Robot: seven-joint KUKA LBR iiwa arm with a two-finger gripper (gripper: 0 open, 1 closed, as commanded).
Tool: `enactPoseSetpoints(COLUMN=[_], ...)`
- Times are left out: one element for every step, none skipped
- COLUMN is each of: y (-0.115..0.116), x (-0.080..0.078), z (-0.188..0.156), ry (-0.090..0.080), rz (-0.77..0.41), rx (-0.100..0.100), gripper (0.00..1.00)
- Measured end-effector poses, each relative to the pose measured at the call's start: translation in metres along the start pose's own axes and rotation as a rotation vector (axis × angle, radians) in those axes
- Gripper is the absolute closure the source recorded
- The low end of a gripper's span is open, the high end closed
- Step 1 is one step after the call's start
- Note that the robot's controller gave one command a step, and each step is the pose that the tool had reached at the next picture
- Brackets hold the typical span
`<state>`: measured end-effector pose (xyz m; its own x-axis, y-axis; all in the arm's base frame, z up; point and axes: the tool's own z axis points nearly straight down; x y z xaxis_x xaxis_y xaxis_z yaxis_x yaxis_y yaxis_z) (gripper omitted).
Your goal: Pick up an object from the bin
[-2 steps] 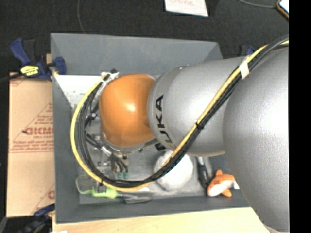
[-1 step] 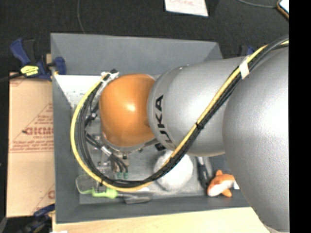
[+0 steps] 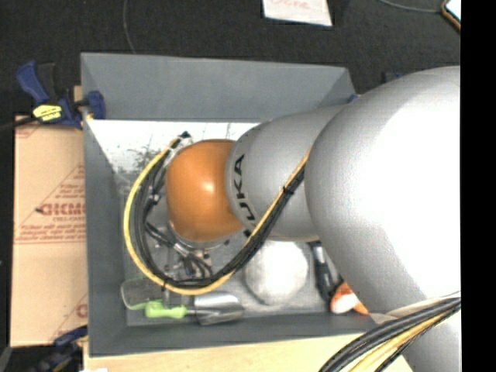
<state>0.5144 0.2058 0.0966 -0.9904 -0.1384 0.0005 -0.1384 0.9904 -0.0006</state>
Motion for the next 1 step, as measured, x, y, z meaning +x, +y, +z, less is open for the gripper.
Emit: enactPoseSetpoints(y=[0.0282], x=[0.0302], z=[-0.0422], ry=[-0.007], rz=[-0.142], rx=[-0.003], gripper=[0.00])
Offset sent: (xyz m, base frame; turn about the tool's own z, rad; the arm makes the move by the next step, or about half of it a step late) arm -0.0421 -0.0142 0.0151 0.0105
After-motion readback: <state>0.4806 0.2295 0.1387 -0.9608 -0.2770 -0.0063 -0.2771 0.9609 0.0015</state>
